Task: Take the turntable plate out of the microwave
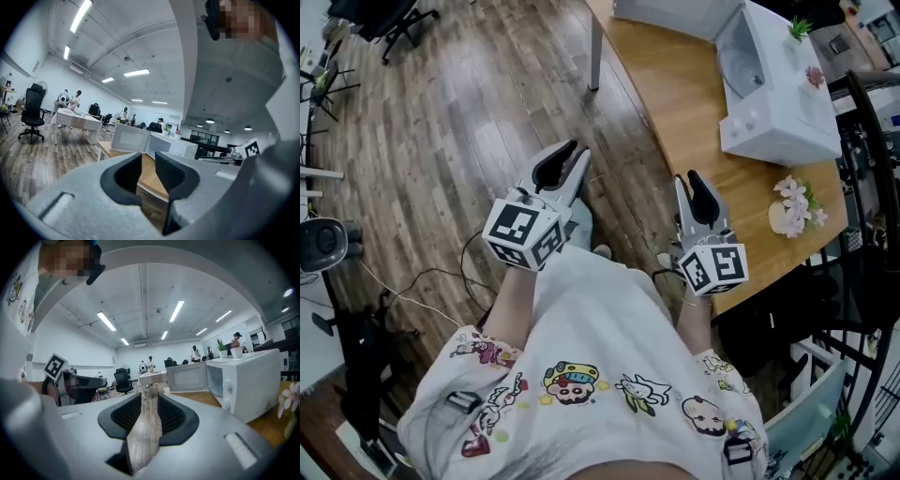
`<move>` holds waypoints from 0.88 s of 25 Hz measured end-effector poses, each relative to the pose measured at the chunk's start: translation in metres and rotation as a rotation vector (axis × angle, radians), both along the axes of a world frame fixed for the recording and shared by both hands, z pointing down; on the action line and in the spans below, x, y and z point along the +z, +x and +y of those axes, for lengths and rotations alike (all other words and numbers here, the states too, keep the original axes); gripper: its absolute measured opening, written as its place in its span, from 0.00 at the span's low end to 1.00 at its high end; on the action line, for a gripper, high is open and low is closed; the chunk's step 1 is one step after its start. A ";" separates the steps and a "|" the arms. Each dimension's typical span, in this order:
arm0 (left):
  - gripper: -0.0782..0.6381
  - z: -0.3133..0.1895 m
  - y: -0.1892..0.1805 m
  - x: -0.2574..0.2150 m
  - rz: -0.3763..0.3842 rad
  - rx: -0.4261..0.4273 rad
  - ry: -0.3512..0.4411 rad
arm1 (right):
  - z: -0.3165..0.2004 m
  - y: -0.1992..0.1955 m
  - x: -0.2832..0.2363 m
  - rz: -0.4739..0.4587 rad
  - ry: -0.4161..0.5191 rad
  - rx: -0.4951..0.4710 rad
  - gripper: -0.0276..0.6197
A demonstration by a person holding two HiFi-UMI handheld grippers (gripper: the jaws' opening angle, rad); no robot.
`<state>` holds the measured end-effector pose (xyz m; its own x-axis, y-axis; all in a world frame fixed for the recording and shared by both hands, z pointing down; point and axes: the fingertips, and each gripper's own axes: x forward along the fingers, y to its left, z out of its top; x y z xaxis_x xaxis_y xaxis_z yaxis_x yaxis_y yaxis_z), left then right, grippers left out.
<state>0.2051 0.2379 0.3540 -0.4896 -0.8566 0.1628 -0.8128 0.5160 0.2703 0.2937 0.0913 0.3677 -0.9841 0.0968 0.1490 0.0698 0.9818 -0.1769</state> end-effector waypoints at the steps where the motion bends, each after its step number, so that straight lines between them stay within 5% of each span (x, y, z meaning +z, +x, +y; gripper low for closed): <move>1: 0.23 -0.002 -0.009 0.000 0.000 0.005 0.000 | -0.002 -0.009 -0.001 -0.003 0.003 0.003 0.21; 22: 0.29 -0.013 -0.237 0.009 0.046 0.110 -0.001 | -0.004 -0.226 -0.001 0.035 -0.002 0.091 0.26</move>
